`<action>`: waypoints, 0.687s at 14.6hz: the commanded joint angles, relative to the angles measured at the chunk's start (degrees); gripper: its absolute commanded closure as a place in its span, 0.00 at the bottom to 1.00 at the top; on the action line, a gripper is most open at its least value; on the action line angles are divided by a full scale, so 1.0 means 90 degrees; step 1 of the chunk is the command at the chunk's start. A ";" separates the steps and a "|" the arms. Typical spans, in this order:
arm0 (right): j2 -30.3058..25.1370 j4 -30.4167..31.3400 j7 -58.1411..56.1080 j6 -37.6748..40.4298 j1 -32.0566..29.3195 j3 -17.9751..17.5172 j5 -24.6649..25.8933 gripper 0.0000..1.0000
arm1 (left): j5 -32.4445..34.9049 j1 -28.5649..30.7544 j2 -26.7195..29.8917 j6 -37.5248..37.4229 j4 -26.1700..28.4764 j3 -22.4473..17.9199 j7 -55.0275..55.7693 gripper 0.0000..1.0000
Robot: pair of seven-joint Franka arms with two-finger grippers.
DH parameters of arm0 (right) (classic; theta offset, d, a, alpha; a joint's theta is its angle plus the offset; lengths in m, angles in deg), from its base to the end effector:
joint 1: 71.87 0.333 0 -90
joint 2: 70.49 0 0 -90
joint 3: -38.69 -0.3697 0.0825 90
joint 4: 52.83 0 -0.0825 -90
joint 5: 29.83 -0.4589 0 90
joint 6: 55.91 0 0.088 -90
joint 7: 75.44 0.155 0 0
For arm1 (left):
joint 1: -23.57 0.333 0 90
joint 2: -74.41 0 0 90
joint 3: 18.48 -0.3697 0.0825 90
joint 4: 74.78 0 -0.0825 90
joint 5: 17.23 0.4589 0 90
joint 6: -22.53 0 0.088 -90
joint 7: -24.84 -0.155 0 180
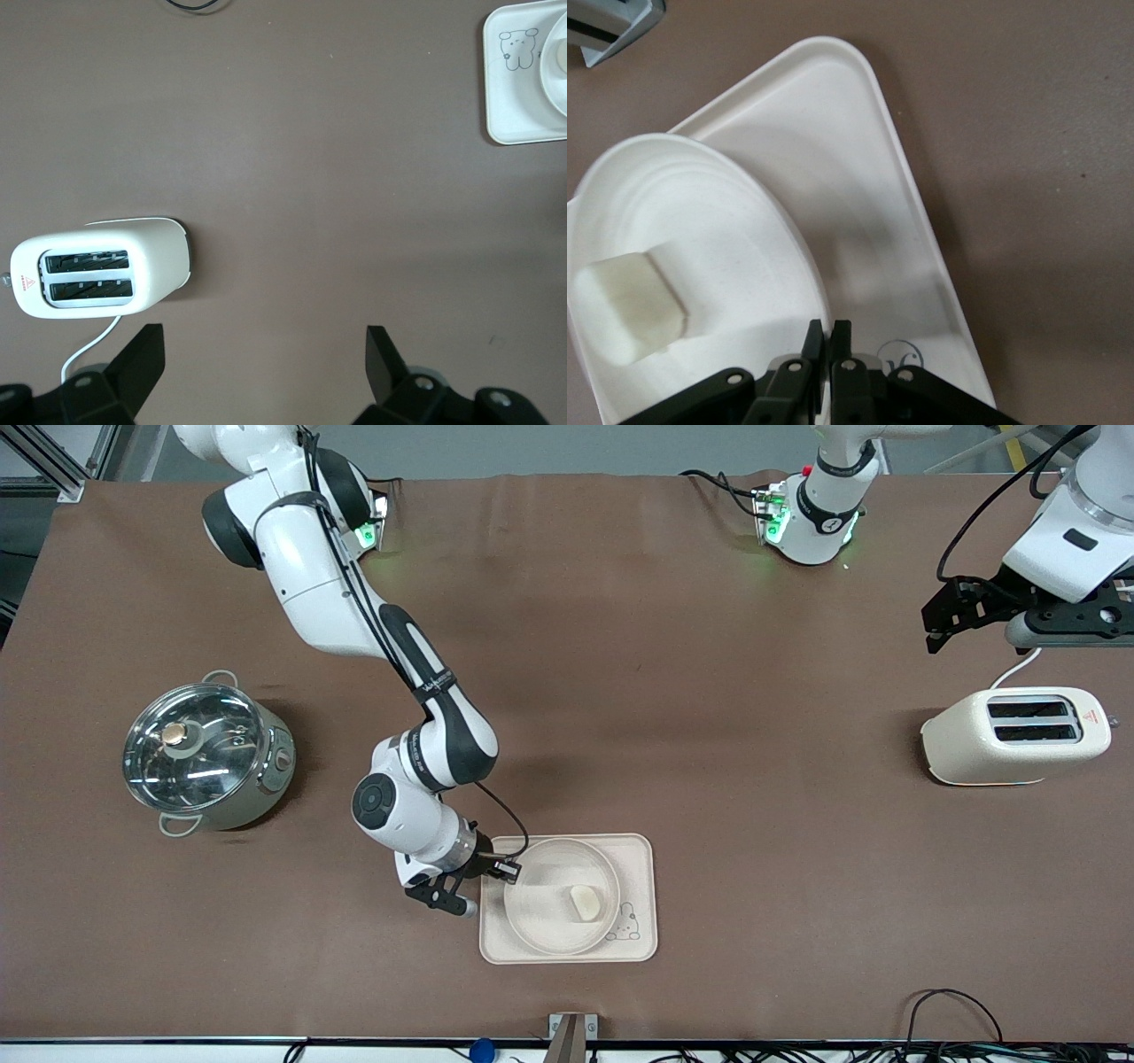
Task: Place bun in plate and plate on tray
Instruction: 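Carry the plate onto the tray with the right gripper, then open the right gripper and lift it off the plate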
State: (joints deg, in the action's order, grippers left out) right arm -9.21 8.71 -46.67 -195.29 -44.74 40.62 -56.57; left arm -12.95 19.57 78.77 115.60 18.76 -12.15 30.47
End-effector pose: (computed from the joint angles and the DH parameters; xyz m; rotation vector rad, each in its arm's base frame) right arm 0.8255 0.4169 0.1383 -2.6770 0.4774 -0.1462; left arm 0.6020 -0.1008 0.6485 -3.0637 0.1280 -0.1201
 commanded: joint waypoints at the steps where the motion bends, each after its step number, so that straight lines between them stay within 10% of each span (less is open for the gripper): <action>1: 0.0115 -0.0168 -0.0062 0.0056 -0.0065 -0.0039 0.0061 0.64 | -0.0026 -0.0103 -0.0084 -0.0185 -0.0169 -0.0059 0.0028 0.00; 6: -0.0489 -0.0148 -0.0208 0.0864 -0.0241 -0.0058 0.0070 0.32 | -0.0026 -0.0123 -0.0123 -0.0185 -0.0179 -0.0059 0.0048 0.00; 10: -0.1562 0.0534 -0.1369 0.2007 -0.0806 -0.0019 0.0090 0.28 | -0.0036 -0.0152 -0.0171 -0.0185 -0.0179 -0.0059 0.0058 0.00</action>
State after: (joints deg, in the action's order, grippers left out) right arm -15.98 6.62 -53.59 -181.00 -48.73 41.17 -56.38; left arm -12.95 19.04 78.16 115.27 18.70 -12.15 30.60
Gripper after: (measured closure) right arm 0.295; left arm 0.000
